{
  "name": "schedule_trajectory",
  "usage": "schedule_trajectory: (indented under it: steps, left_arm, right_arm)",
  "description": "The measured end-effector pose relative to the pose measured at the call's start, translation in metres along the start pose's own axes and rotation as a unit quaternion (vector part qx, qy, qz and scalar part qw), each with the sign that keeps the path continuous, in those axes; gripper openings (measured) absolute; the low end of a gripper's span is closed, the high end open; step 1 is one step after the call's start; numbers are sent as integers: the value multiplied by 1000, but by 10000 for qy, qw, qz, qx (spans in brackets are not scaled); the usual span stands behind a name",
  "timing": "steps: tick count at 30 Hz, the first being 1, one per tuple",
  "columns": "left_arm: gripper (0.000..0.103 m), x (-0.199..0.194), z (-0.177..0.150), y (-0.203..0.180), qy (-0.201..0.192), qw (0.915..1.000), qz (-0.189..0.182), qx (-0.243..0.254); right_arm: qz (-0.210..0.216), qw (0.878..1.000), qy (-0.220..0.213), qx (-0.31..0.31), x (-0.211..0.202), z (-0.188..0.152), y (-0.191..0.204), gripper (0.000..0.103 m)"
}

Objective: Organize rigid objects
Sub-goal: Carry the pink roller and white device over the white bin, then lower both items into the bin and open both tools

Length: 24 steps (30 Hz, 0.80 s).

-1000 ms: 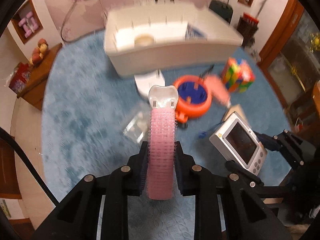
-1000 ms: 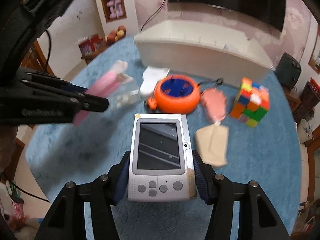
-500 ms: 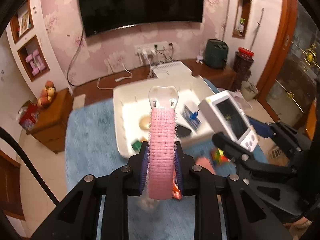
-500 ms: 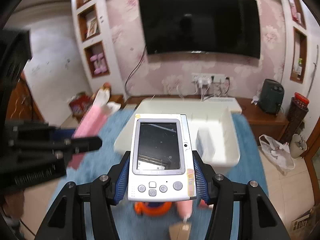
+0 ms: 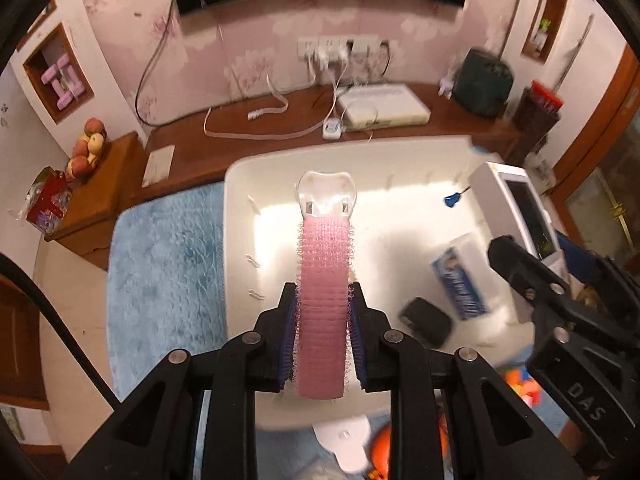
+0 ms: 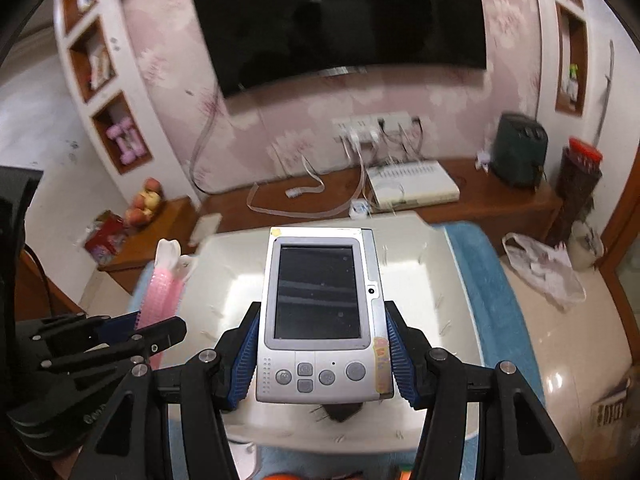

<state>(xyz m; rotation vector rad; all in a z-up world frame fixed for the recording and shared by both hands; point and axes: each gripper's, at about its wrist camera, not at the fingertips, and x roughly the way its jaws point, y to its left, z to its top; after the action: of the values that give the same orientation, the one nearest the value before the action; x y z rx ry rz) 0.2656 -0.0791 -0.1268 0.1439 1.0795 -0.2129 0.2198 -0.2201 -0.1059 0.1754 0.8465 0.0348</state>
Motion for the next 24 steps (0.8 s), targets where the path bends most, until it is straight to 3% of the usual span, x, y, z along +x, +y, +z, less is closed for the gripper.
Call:
schedule_trajectory:
  steps: [4,10,16,19,21,24]
  left_arm:
    - [26,44,-1,-3,404,9991,109,89]
    - [26,78,-3,-15,721,9967,167,333]
    - [28,93,-4,-14,952,9950,152,267]
    - [36,94,-5,-9,1036,9943,173,167]
    - [49,90,-4,-1,994,9949,183,49]
    - [50,81,-4,4,983,9951,-87,-90]
  right_arm:
    - [-87,9991,404,124,35,-10,-6,58]
    - [-200,9958,865,204,69,-25,-11,58]
    - [-418,9954,849,-152,72,-23,-2,57]
    - [-468,9948,857,-286,74,-22,3,60]
    - [-440,9946,883,-315,74,-22,5,62]
    - [-444,9950,845,-284,71,-22,4,67]
